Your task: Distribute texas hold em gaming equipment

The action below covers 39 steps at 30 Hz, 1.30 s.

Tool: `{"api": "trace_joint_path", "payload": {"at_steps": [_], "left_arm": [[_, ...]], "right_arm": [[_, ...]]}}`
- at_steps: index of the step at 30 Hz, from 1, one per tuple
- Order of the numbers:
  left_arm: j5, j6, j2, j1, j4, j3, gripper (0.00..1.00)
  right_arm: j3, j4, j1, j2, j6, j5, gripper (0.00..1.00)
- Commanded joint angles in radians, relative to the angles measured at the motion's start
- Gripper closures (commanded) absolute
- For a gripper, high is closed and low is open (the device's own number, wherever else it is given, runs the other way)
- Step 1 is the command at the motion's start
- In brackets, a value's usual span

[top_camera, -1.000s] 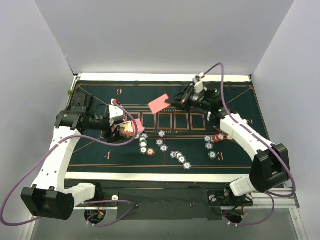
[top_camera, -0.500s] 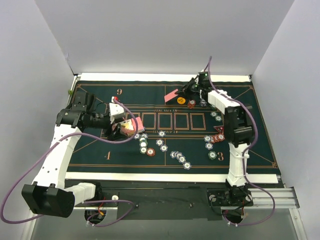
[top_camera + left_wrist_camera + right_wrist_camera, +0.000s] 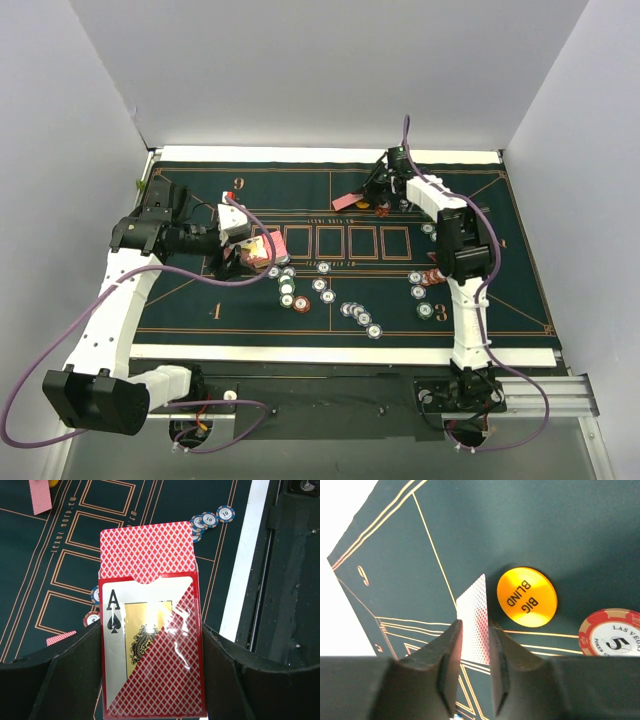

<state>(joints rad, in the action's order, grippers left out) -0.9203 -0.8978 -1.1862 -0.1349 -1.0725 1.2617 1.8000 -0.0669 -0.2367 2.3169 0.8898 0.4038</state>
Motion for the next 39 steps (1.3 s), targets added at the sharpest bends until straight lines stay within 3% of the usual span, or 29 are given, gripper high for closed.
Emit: {"api": "trace_joint_path", "payload": {"at_steps": [1,5,15,19,23,26,30,39], "left_arm": [[-0.040,-0.004,0.026,0.000,0.016,0.047,0.60],[-0.040,-0.004,0.025,0.000,0.008,0.041,0.60],[-0.034,0.003,0.042,-0.006,0.019,0.016,0.60],[-0.034,0.023,0.048,-0.008,0.034,0.010,0.60],[-0.029,0.022,0.050,-0.012,0.040,-0.002,0.60],[-0.029,0.017,0.050,-0.014,0.040,-0.005,0.60],[-0.029,0.016,0.048,-0.019,0.039,-0.005,0.60],[-0.011,0.008,0.048,-0.043,0.029,-0.010,0.60]], "right_arm": [[0.024,-0.074,-0.018,-0.014,-0.046,-0.052,0.62],[0.030,-0.111,-0.021,-0.076,-0.064,-0.063,0.44],[-0.076,-0.226,-0.084,-0.465,-0.117,-0.112,0.33],[-0.197,-0.234,-0.171,-0.660,-0.138,-0.054,0.23],[-0.396,-0.113,-0.268,-0.807,-0.074,0.119,0.11],[-0.539,-0.022,-0.369,-0.890,-0.034,0.162,0.08],[-0.587,0.004,-0.473,-0.913,-0.019,0.149,0.05],[-0.539,0.159,-0.558,-0.800,0.073,0.174,0.08]]}}
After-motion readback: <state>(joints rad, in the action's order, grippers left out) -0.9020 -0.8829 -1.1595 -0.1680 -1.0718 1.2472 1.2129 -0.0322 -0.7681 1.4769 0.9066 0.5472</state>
